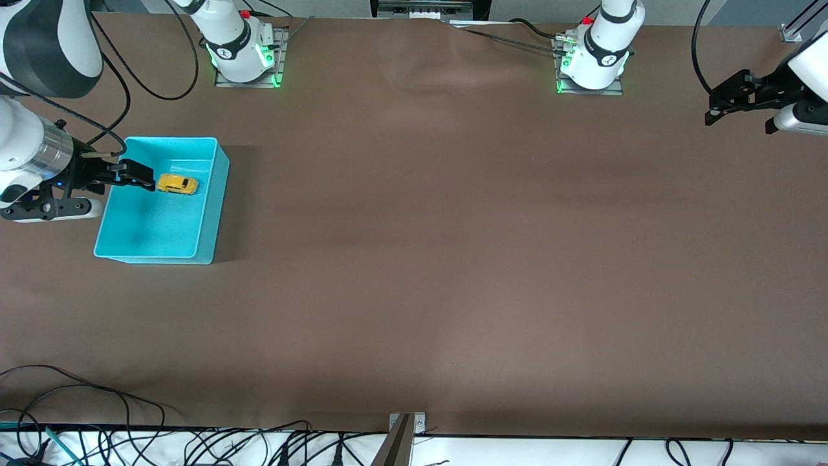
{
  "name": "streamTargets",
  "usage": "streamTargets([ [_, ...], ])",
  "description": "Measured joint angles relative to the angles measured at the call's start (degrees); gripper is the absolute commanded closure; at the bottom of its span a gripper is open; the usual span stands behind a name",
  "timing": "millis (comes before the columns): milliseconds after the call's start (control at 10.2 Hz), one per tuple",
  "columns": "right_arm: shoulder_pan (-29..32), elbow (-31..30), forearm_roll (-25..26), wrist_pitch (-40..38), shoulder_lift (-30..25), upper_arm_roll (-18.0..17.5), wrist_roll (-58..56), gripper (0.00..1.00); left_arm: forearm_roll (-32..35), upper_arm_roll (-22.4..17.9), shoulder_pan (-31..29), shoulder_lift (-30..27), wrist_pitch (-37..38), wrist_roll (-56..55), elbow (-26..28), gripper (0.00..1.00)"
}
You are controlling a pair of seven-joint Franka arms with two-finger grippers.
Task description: Wind up and store yellow beetle car
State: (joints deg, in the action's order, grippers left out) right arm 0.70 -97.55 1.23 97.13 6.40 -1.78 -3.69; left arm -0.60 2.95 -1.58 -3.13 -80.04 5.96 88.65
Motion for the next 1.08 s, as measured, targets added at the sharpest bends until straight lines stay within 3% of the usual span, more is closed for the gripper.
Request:
streamTargets([
  [1080, 0.0, 1.03, 0.0, 0.48, 0.9, 0.35, 0.0, 0.0, 0.0, 0.02, 0.0, 0.0, 0.06, 0.0, 0.0, 0.0],
])
